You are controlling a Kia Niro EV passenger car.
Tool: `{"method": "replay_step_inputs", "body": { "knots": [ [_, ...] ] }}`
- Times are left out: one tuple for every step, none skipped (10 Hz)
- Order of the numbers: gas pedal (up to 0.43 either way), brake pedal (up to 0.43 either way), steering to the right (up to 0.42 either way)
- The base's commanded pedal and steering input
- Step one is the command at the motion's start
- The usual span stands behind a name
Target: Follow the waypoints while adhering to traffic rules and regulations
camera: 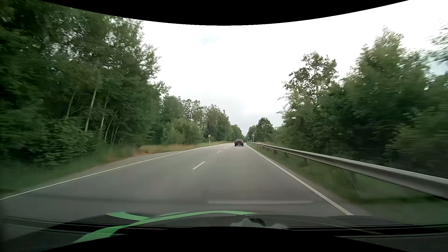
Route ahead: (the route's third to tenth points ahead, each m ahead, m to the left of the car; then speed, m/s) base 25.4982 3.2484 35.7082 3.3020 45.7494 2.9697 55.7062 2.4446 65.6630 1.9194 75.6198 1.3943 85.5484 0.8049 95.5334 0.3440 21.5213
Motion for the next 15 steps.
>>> {"method": "replay_step_inputs", "body": {
  "knots": [
    [0.197,0.000,0.001],
    [0.209,0.000,0.002],
    [0.209,0.000,0.001],
    [0.228,0.000,0.001],
    [0.240,0.000,0.001],
    [0.248,0.000,0.001],
    [0.248,0.000,0.002],
    [0.260,0.000,0.001],
    [0.260,0.000,0.001],
    [0.260,0.000,0.001],
    [0.260,0.000,0.001],
    [0.280,0.000,0.002],
    [0.299,0.000,0.002],
    [0.311,0.000,0.002],
    [0.311,0.000,0.001]
  ]
}}
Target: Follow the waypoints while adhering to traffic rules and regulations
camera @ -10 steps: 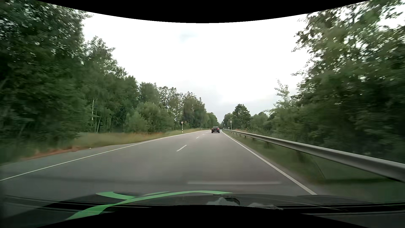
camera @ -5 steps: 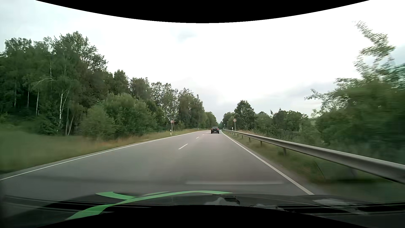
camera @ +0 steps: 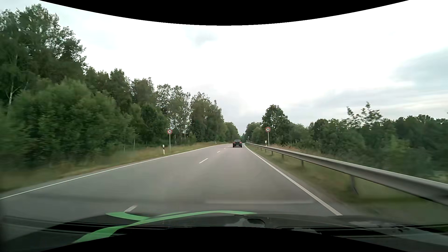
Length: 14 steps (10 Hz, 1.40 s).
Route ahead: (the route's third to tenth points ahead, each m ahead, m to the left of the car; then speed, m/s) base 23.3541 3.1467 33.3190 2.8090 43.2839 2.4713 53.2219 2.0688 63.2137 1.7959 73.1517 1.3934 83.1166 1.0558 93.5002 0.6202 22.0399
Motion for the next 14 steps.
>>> {"method": "replay_step_inputs", "body": {
  "knots": [
    [0.319,0.000,0.001],
    [0.319,0.000,0.001],
    [0.319,0.000,0.001],
    [0.319,0.000,0.001],
    [0.319,0.000,0.002],
    [0.287,0.000,0.001],
    [0.248,0.000,0.001],
    [0.228,0.000,0.000],
    [0.157,0.000,-0.001],
    [0.020,0.000,-0.001],
    [0.000,0.000,-0.001],
    [0.000,0.000,-0.001],
    [0.000,0.000,-0.001],
    [0.000,0.000,-0.001]
  ]
}}
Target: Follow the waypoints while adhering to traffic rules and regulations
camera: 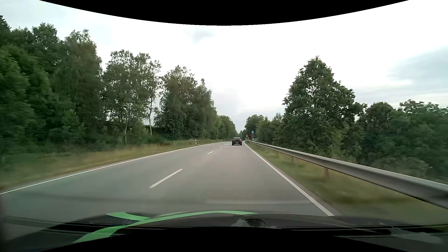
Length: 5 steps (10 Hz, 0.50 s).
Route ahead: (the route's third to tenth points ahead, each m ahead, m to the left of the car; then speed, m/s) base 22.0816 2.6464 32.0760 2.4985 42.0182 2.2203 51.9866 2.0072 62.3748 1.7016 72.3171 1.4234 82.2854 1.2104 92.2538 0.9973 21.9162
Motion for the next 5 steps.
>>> {"method": "replay_step_inputs", "body": {
  "knots": [
    [0.000,0.000,-0.001],
    [0.000,0.000,-0.001],
    [0.000,0.000,-0.001],
    [0.000,0.037,-0.001],
    [0.000,0.055,-0.001]
  ]
}}
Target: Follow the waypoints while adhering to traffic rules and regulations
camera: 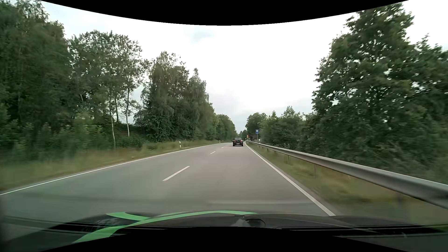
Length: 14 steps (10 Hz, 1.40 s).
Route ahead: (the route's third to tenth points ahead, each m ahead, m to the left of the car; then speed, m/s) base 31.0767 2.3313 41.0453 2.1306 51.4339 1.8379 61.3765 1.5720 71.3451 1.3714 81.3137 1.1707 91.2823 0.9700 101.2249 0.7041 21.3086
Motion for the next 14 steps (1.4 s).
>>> {"method": "replay_step_inputs", "body": {
  "knots": [
    [0.000,0.079,-0.001],
    [0.000,0.146,-0.001],
    [0.000,0.159,-0.001],
    [0.000,0.159,-0.001],
    [0.000,0.171,0.000],
    [0.000,0.171,0.000],
    [0.000,0.177,0.000],
    [0.000,0.177,0.000],
    [0.000,0.177,0.000],
    [0.000,0.177,0.000],
    [0.000,0.189,0.000],
    [0.000,0.189,0.001],
    [0.000,0.189,0.001],
    [0.000,0.201,0.001]
  ]
}}
